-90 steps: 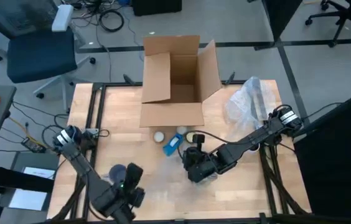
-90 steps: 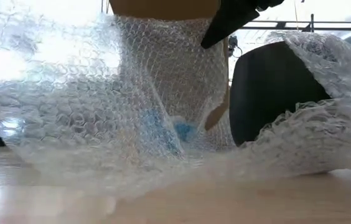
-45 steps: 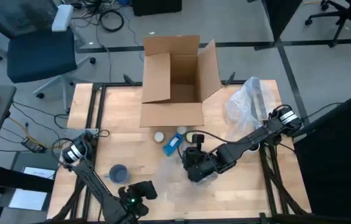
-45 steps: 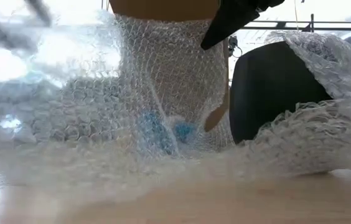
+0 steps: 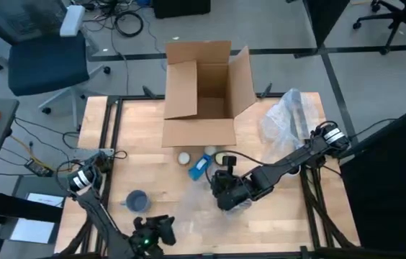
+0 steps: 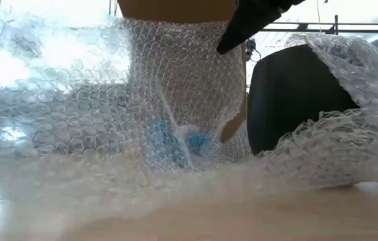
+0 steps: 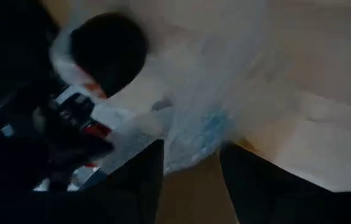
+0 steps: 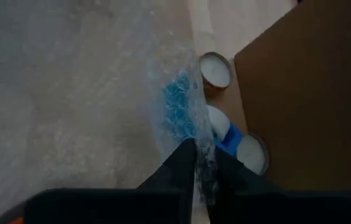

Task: Wrap mug
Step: Wrap the black mug with the bubble wrap

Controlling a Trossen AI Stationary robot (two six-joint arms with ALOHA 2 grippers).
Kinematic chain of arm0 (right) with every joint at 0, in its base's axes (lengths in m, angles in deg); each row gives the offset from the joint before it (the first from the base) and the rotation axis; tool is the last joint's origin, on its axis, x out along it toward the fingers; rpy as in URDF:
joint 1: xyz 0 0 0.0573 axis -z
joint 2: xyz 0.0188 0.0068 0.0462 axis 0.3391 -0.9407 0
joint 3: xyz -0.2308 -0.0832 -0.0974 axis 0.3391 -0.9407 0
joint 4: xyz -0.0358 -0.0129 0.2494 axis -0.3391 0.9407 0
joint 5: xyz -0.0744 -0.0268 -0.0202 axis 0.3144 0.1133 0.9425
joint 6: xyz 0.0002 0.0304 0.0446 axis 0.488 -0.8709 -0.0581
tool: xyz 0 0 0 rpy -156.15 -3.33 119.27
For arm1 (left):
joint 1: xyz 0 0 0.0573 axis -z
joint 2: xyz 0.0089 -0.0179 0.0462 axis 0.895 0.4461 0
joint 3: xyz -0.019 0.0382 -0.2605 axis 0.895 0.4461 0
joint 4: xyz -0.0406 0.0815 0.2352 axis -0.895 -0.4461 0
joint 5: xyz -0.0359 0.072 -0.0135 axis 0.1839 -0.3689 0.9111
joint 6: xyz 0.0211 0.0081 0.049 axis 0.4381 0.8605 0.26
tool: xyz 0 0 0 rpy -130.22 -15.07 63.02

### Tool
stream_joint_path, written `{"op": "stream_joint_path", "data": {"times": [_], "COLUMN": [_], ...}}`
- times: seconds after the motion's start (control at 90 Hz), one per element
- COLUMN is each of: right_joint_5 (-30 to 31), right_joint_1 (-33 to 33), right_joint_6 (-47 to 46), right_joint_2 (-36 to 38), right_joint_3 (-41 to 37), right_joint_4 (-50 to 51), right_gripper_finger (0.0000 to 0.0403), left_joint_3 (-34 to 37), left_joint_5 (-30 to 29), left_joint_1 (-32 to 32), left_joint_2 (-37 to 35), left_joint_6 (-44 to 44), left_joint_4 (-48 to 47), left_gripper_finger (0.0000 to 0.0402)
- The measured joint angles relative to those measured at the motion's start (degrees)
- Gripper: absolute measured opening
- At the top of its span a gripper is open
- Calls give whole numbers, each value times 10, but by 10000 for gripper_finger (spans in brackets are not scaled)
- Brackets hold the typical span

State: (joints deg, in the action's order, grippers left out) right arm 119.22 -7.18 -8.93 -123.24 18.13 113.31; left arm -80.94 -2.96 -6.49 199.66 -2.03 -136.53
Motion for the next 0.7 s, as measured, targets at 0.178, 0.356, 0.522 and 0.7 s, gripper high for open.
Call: {"op": "stream_joint_path", "data": {"times": [0.178,0.356,0.522,0.7], "right_joint_5": [-5,-5,-5,-4], "right_joint_1": [0,1,3,19], "right_joint_6": [-4,0,22,34], "right_joint_2": [0,0,0,0], "right_joint_3": [0,0,0,0], "right_joint_4": [-8,-12,-9,15], "right_gripper_finger": [0,0,0,0], "left_joint_3": [19,42,68,78], "left_joint_5": [8,22,77,48], "left_joint_1": [-1,-13,-27,-41], "left_joint_2": [0,0,0,0], "left_joint_6": [96,135,148,15], "left_joint_4": [-7,65,164,250], "left_gripper_finger": [145,145,141,71]}}
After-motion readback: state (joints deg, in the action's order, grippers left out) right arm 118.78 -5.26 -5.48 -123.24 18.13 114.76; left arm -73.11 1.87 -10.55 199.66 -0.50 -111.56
